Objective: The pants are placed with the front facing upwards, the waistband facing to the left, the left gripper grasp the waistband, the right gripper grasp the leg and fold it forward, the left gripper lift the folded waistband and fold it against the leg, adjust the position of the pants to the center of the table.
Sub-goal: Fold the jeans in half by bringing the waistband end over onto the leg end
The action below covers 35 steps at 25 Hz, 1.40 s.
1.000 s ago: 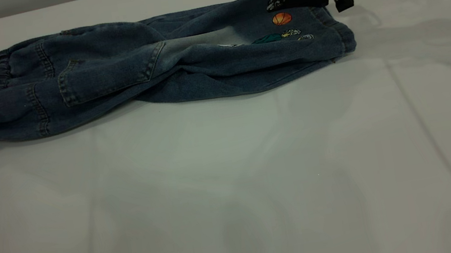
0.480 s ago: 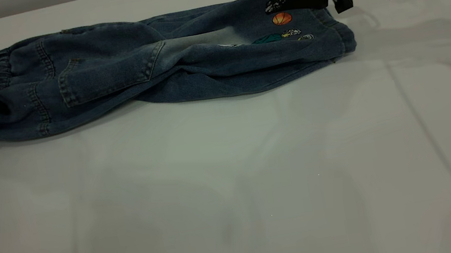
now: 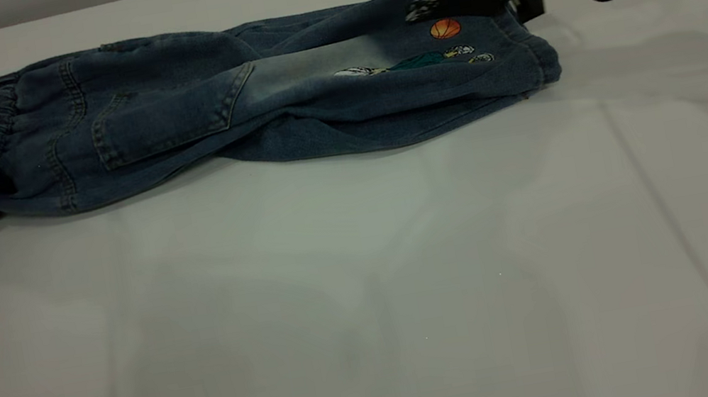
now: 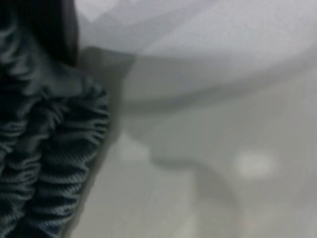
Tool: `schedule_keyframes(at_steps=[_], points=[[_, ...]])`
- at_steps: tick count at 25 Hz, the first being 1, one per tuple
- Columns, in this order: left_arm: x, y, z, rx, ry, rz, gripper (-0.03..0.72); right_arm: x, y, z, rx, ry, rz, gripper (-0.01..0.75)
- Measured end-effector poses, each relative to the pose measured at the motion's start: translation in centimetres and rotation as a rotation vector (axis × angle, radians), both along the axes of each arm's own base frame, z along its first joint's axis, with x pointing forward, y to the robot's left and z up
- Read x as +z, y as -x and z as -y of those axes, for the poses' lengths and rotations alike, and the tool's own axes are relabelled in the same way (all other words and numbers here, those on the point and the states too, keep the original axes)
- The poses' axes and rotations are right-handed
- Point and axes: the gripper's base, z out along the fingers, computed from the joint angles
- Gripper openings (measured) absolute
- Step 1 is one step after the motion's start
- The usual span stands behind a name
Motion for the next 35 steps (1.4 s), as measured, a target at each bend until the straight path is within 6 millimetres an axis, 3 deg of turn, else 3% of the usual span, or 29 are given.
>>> schedule_keyframes(at_steps=[2,4,8,14,19,24,27,32,35], points=[[0.0,0.0,0.1,-0.008,-0.003,0.003,0.057,0.6,-0.3,-0.7,0.022,-0.003,0.025,0.417],[0.5,-0.2,0.5,-0.031,-0.013,0.018,0.052,1.5,-0.8,-1.7,0.043,-0.010,0.059,0.417],[3.4,-0.8,1.8,-0.093,-0.050,0.098,0.052,2.6,-1.1,-4.7,0.113,0.049,0.116,0.418],[9.4,-1.2,4.2,-0.186,-0.105,0.254,0.051,1.5,-0.7,-8.5,0.100,0.225,0.147,0.418],[13.5,-0.9,6.7,-0.268,-0.134,0.363,0.051,-0.9,-0.6,-10.6,0.123,0.250,0.125,0.418],[16.6,-0.1,8.6,-0.341,-0.144,0.442,0.051,-4.0,-1.1,-11.3,0.128,0.246,0.075,0.418],[17.8,0.2,9.5,-0.364,-0.147,0.472,0.051,-4.8,-1.2,-11.5,0.138,0.223,0.042,0.418],[18.9,0.5,11.5,-0.406,-0.162,0.517,0.051,-4.2,-1.3,-11.5,0.207,0.211,0.063,0.418],[19.6,0.7,12.6,-0.440,-0.175,0.548,0.051,-2.5,-2.3,-9.9,0.223,0.210,0.086,0.418]])
